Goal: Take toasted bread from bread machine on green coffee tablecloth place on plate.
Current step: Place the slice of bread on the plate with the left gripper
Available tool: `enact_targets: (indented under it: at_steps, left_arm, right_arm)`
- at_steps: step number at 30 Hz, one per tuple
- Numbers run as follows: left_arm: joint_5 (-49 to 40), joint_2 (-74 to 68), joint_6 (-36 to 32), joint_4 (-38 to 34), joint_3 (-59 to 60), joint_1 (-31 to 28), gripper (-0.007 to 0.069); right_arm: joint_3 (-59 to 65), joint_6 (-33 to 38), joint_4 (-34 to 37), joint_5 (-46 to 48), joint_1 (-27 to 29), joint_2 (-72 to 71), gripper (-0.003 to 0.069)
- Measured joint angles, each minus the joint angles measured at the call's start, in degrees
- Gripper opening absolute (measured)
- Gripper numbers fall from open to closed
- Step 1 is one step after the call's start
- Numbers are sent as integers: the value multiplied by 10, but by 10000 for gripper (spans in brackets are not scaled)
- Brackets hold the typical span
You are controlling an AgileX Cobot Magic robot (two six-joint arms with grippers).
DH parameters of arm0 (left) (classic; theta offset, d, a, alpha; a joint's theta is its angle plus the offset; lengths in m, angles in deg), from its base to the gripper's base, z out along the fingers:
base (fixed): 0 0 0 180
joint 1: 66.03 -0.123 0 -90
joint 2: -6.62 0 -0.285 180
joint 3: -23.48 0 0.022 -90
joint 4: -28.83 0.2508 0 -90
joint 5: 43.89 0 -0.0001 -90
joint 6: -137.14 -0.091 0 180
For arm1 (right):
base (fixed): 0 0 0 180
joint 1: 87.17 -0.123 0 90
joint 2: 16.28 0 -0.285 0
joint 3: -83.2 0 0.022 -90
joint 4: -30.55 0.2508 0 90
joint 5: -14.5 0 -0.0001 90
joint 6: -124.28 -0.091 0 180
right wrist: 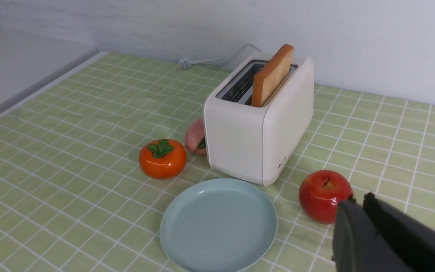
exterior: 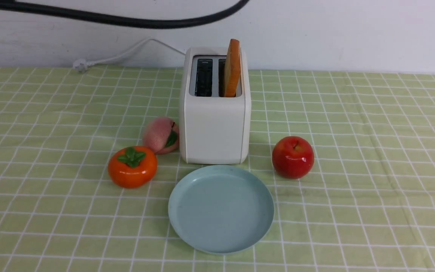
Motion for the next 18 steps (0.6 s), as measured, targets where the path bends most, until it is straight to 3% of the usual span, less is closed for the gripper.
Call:
enact_targets:
  at_steps: [4, 10, 14, 18]
  left_arm:
    - [-92, 56, 34, 31, 27, 0, 89]
    - [-281, 120, 143, 64, 138, 0, 89]
    - [-319, 109, 154, 26, 220, 0, 89]
    - [-289, 72, 130, -48, 295, 0, 89]
  right_arm:
    - [0, 0, 0, 2, 0, 0, 39]
    - [0, 1, 0, 10, 0, 0, 25]
    - [0, 3, 0, 7, 0, 0, -16]
    - [0, 3, 0, 2, 0, 0, -18]
